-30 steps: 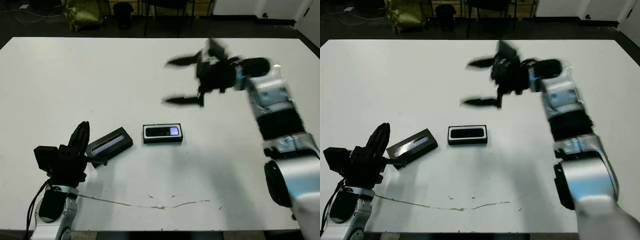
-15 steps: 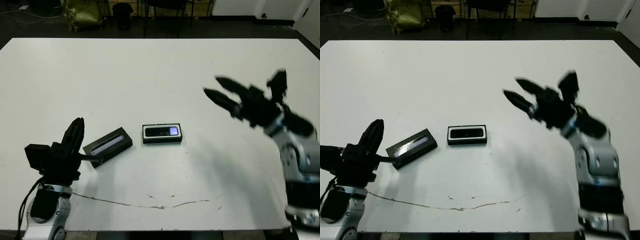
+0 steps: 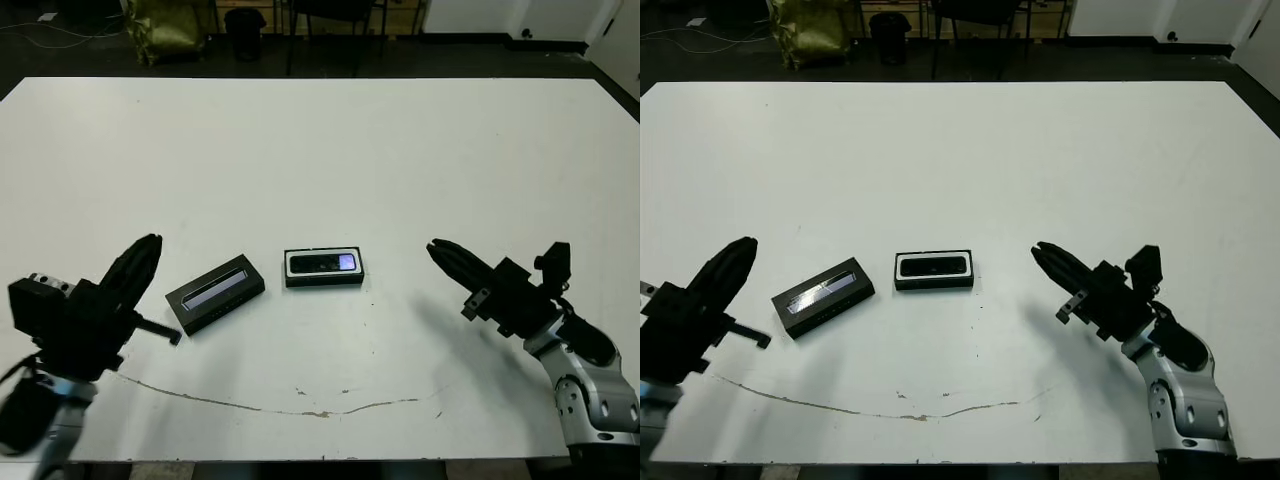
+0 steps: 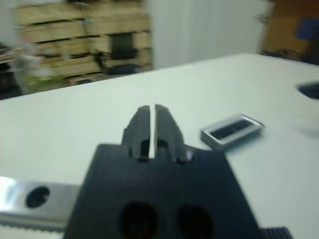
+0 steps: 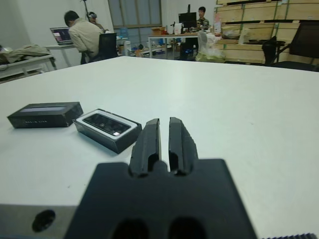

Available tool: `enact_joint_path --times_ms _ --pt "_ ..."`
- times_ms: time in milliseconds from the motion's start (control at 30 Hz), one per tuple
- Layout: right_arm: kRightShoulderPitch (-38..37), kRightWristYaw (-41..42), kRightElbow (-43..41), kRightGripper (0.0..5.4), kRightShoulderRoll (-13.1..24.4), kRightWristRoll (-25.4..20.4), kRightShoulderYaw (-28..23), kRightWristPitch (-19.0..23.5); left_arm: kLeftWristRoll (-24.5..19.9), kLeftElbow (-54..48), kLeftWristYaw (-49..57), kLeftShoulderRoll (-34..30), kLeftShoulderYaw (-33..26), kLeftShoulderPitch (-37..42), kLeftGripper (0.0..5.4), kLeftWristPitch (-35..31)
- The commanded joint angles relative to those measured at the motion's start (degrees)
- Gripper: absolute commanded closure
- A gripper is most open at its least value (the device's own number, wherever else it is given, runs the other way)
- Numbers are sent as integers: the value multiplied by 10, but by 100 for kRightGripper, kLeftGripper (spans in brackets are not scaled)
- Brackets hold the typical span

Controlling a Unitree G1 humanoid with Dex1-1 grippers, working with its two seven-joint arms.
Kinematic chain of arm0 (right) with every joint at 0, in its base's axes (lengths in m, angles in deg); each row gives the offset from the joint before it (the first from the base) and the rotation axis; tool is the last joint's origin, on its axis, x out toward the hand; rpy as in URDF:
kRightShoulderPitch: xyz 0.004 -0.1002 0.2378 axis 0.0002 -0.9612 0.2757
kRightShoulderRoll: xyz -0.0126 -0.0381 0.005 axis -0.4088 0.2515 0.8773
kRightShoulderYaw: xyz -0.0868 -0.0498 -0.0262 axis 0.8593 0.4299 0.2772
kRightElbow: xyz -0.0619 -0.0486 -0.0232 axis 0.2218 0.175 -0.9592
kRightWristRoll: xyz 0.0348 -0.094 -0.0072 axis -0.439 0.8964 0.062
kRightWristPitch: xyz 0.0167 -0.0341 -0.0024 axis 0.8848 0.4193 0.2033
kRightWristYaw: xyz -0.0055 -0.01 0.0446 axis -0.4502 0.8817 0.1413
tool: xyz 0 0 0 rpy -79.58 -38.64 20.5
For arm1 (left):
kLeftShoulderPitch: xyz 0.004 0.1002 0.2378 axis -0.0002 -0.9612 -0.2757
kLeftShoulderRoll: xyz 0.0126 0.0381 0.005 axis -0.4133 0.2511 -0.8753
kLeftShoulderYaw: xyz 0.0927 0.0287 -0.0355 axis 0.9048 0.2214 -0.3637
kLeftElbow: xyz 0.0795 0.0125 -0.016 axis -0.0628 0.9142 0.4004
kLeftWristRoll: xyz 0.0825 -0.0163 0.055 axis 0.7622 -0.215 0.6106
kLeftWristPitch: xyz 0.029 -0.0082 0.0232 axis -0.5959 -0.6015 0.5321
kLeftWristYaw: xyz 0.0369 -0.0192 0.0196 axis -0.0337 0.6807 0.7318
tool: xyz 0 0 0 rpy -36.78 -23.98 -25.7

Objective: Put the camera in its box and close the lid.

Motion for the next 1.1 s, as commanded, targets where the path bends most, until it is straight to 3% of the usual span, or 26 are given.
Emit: enact_joint_path --times_ms 33,333,633,800,967,1100 --pt "-9 -17 -2 540 3 6 3 3 5 -3 -53 -57 -14 -11 454 -2" --pt "-11 -48 -42 540 24 -30 -6 98 1 77 -166 -108 -11 11 232 38" --pt "-10 -49 -45 540 23 -36 -8 101 27 143 -193 -104 32 27 10 64" --pt "-15 -61 -51 540 22 -36 -6 108 15 186 -202 -82 52 34 1 83" --pt "-12 -46 -30 540 21 -24 -3 71 10 247 -223 -61 67 54 1 117" --pt "-14 -45 -28 540 22 -27 -3 74 17 285 -226 -54 75 68 1 126"
